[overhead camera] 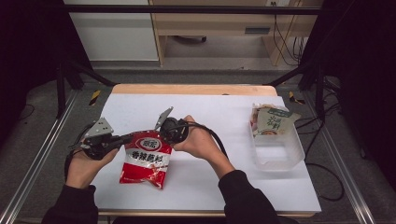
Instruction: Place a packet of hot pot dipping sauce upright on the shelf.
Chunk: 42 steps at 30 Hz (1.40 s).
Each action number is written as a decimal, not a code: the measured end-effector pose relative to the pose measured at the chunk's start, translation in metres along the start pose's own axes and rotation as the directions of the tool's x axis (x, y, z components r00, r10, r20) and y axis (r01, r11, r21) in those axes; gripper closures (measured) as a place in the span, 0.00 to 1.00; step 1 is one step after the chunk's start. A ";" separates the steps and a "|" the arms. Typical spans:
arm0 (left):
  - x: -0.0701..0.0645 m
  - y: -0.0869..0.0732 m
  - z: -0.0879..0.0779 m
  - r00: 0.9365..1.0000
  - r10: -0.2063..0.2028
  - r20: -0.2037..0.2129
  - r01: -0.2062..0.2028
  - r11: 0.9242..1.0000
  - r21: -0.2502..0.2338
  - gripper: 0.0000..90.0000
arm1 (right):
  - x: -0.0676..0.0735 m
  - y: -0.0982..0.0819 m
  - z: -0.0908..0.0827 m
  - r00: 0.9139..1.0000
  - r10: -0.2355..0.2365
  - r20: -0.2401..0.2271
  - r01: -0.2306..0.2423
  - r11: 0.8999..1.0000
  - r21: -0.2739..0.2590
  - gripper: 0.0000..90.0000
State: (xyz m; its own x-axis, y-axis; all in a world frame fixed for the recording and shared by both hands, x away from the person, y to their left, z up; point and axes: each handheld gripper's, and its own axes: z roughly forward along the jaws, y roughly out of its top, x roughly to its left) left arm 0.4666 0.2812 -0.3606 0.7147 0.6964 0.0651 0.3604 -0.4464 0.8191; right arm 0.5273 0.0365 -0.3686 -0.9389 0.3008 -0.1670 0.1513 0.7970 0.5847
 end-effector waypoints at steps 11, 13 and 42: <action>0.007 -0.005 -0.001 0.999 -0.027 -0.026 0.026 0.999 -0.042 0.47 | 0.003 0.000 -0.013 1.000 -0.005 0.007 0.005 1.000 0.001 1.00; 0.008 -0.007 0.000 0.999 -0.029 -0.020 0.028 0.999 -0.042 0.41 | 0.001 -0.001 -0.018 1.000 -0.002 0.014 0.002 1.000 -0.002 1.00; 0.017 -0.023 0.008 0.999 -0.038 -0.018 0.038 0.999 -0.001 0.19 | -0.029 -0.006 -0.079 0.997 0.036 0.071 -0.032 0.998 -0.056 1.00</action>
State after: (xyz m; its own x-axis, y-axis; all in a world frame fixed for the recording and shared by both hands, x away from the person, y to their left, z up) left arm 0.4757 0.2985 -0.3828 0.6896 0.7228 0.0447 0.3865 -0.4196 0.8213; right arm 0.5295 -0.0180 -0.3045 -0.9085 0.3657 -0.2019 0.1637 0.7564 0.6333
